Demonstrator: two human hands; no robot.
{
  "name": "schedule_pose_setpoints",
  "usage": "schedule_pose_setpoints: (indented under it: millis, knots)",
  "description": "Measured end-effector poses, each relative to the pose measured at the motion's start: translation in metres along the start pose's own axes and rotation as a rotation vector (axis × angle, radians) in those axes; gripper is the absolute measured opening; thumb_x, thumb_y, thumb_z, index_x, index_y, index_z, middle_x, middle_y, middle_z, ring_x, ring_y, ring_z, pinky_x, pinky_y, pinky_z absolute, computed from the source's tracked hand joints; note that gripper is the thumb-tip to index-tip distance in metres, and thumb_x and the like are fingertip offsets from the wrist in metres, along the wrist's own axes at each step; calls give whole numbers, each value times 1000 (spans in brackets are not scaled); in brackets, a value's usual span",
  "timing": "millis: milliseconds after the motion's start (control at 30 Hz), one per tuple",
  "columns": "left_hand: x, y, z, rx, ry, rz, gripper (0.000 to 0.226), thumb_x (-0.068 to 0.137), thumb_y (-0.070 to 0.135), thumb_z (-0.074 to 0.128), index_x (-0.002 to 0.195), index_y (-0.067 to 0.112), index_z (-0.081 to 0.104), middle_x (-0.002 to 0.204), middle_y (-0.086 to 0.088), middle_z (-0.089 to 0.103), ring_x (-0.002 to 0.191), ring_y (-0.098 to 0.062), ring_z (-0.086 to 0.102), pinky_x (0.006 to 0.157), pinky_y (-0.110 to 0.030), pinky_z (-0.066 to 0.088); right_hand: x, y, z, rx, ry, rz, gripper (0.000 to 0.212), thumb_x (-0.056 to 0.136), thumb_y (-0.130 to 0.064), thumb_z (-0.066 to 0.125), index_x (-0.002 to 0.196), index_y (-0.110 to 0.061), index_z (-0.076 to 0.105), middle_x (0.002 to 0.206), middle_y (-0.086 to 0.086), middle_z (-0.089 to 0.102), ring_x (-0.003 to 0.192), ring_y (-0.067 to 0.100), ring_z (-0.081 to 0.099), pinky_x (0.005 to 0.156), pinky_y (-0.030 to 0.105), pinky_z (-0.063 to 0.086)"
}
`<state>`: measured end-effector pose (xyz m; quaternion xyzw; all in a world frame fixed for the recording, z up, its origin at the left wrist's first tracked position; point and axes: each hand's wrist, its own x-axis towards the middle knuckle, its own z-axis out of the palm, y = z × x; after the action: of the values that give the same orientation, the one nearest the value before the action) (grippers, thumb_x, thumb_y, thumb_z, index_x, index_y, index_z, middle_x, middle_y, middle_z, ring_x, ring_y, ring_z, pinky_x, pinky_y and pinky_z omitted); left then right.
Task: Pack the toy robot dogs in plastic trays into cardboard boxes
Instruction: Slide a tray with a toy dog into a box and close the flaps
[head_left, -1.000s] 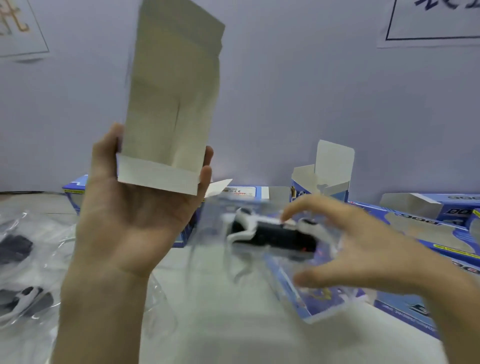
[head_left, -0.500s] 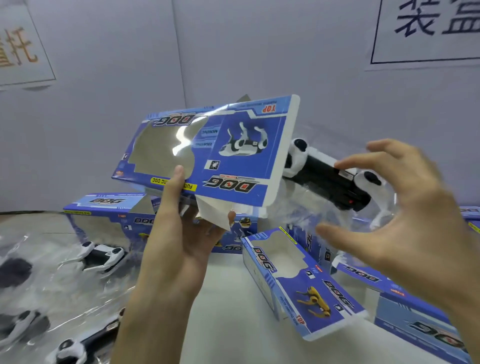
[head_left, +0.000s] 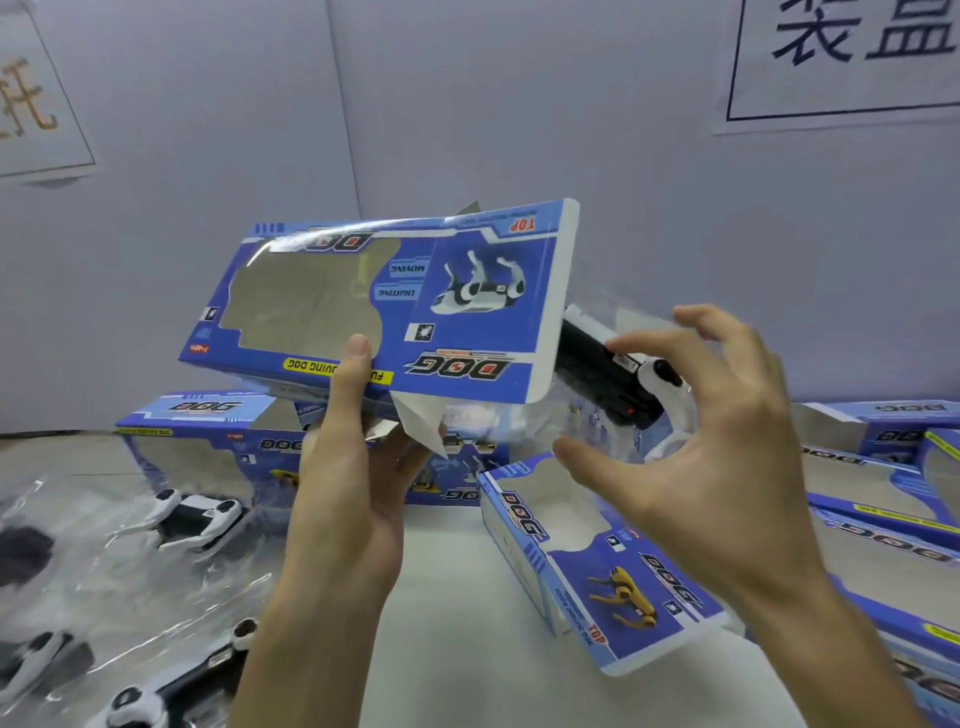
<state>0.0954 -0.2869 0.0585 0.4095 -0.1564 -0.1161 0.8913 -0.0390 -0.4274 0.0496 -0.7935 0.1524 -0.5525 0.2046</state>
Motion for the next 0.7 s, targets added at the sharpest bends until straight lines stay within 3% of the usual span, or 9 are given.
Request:
schedule_pose_setpoints:
  millis: [133, 267, 400, 600, 700]
  knots:
    - [-3, -6, 7, -2, 65, 41, 72, 63, 50, 71, 128, 22, 55, 97, 1, 77, 81, -15, 75, 71, -30, 62, -2, 3, 8, 4, 70, 45, 69, 54, -66, 70, 116, -36, 64, 141, -4, 43, 131, 17, 41, 103, 47, 43]
    - [-4, -11, 9, -28, 100, 64, 82, 65, 50, 72, 138, 20, 50, 104, -1, 76, 89, -19, 75, 78, -35, 62, -8, 1, 18, 26, -39, -40, 67, 52, -59, 74, 114, -37, 60, 142, -4, 41, 131, 18, 42, 101, 46, 45]
    - [4, -3, -1, 72, 49, 50, 89, 59, 54, 74, 139, 21, 53, 111, -1, 74, 87, -17, 73, 71, -31, 61, -15, -2, 30, 96, -115, -27, 69, 54, -57, 71, 120, -40, 56, 143, -9, 36, 134, 13, 38, 97, 41, 49]
    - [11, -2, -7, 240, -59, 127, 84, 62, 51, 74, 132, 12, 47, 81, 6, 74, 75, -16, 74, 63, -28, 58, -16, -1, 35, 76, -59, -30, 65, 60, -61, 72, 116, -31, 56, 145, -4, 39, 136, 16, 36, 102, 43, 45]
    - [11, -8, -5, 303, -86, 123, 93, 61, 58, 74, 138, 15, 44, 91, 3, 77, 81, -20, 75, 74, -34, 61, -16, -1, 36, 182, -109, -3, 80, 61, -51, 85, 128, -26, 50, 142, -4, 41, 136, 14, 37, 106, 30, 43]
